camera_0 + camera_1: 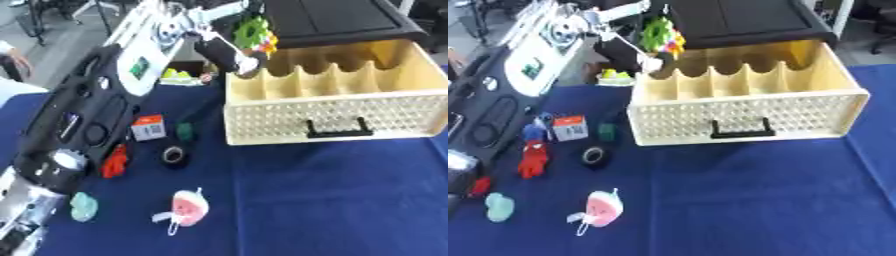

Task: Pick up objects from table and place into drawer.

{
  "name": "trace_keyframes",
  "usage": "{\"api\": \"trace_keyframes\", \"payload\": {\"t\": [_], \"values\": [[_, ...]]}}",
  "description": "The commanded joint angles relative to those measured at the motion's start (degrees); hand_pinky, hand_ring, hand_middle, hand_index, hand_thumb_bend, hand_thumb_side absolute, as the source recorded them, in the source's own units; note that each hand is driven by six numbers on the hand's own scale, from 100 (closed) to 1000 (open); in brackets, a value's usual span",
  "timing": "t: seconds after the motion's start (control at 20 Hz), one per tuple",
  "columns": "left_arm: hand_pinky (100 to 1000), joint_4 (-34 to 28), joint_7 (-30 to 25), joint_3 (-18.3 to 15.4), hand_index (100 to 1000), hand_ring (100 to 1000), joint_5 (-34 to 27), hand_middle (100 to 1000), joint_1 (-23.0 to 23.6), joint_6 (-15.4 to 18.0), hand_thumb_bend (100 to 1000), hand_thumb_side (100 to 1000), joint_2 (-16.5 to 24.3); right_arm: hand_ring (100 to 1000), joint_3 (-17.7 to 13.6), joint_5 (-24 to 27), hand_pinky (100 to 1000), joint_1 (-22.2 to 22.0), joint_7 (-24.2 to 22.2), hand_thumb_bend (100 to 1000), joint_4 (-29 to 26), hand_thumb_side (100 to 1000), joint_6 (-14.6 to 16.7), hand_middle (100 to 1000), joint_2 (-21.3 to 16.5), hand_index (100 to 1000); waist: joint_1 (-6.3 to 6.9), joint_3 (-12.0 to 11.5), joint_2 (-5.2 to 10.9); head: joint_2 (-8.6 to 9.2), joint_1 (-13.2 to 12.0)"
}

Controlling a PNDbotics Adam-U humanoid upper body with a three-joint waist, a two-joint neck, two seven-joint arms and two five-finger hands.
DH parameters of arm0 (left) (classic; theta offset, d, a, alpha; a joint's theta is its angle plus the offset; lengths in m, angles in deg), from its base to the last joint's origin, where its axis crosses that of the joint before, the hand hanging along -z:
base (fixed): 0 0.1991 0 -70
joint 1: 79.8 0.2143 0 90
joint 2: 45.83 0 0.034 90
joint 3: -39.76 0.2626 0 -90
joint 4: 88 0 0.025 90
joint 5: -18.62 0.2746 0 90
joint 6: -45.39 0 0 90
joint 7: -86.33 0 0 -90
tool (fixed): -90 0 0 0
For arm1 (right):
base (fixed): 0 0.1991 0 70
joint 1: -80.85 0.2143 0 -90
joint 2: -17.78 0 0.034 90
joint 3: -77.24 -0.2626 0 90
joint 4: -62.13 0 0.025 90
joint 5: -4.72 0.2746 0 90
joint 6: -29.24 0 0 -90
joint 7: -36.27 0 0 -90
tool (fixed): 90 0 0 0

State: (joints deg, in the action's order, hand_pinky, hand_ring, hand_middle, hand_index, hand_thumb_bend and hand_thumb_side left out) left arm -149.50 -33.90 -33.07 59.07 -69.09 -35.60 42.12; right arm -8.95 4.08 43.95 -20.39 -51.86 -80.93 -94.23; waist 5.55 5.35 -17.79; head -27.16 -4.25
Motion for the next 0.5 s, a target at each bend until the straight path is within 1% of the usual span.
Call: {"api": "trace_keyframes", "payload": {"t": [0.05,0.15,0.25,0.4,0.5], "values": [[171,1.68,0.66,-1.09,475,465,1.72,564,-1.34,0.58,100,249,0.2,395,-0.51,0.14,526,1.11,0.28,100,-0.6,1000,0.07,318,-0.54,616,-0.2,0.14,0.91,0.85,0.31],[172,2.66,0.99,-1.19,480,471,2.59,570,-1.23,1.11,100,238,0.11,394,-0.52,0.17,526,1.06,0.37,100,-0.6,1000,0.08,317,-0.48,615,-0.1,0.18,0.85,0.72,0.41],[188,3.14,1.25,-1.16,501,497,3.2,577,-1.14,1.91,100,241,0.09,394,-0.54,0.18,525,0.99,0.44,100,-0.6,1000,0.02,317,-0.47,614,-0.03,0.18,0.83,0.5,0.48],[176,3.03,1.19,-0.92,535,508,4.16,582,-1.06,3.63,100,213,0.21,392,-0.65,0.25,523,0.82,0.68,100,-0.6,1000,-0.15,316,-0.44,613,0.04,0.14,0.8,0.26,0.48],[186,2.82,0.97,-0.86,553,513,5.44,573,-1.01,4.22,100,223,0.39,391,-0.68,0.37,523,0.69,0.87,100,-0.6,1000,-0.27,316,-0.48,612,0.02,0.1,0.79,0.13,0.54]]}}
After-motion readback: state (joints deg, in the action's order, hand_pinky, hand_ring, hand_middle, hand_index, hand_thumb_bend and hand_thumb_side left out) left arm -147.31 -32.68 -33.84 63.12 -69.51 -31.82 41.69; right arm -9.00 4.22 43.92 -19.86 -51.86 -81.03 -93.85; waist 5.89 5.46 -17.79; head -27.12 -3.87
